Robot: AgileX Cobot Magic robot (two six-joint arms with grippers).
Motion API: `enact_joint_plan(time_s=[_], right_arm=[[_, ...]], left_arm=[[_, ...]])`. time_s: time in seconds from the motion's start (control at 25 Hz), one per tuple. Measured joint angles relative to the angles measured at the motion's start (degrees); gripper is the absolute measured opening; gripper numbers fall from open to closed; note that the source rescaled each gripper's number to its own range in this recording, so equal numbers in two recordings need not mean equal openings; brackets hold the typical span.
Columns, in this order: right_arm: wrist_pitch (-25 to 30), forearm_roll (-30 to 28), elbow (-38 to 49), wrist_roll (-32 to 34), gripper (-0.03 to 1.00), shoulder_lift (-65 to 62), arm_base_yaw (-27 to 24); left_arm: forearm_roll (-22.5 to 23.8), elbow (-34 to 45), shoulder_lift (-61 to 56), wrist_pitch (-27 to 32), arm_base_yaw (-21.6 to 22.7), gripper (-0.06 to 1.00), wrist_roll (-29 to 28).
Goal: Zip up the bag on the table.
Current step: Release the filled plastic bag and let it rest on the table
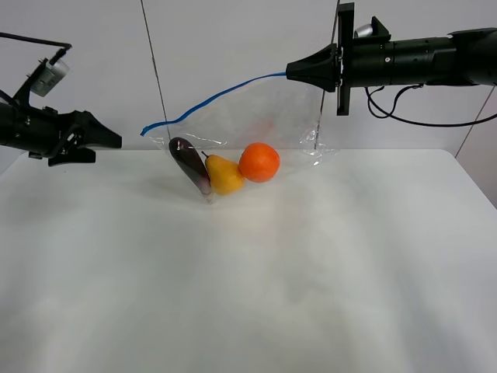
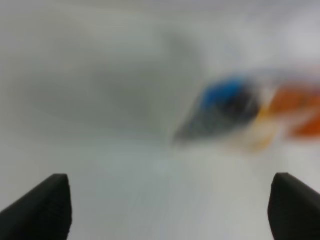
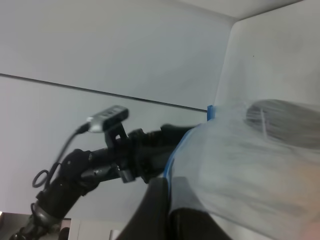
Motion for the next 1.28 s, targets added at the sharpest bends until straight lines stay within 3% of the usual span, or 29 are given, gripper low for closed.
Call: enact_joint_plan(time_s=[0.08, 0.24, 0.56, 1.08, 1.28], right_arm=[[0.0, 0.0, 0.0, -0.3, 0.0, 0.0, 0.0], [0.0, -0.5, 0.0, -0.8, 0.0, 0.0, 0.0], [0.0, -2.4, 0.0, -1.3, 0.0, 0.0, 0.0], [0.1, -20.2, 0.0, -2.3, 0.0, -0.1, 0.7], [0.0, -23.1, 0.0, -1.6, 0.0, -0.1, 1.5]], left_arm=[[10.3, -2.5, 0.0, 1.7, -0.7, 0.97, -8.8], [24.3, -7.7, 0.0, 5.8, -3.5, 0.97, -21.4], [42.5, -11.8, 0.0, 16.4, -11.2, 0.97, -37.7], [44.2, -11.8, -11.0, 22.1, -13.1, 0.97, -40.4], [44.2, -11.8, -17.4, 22.3, -13.1, 0.97, -41.5]])
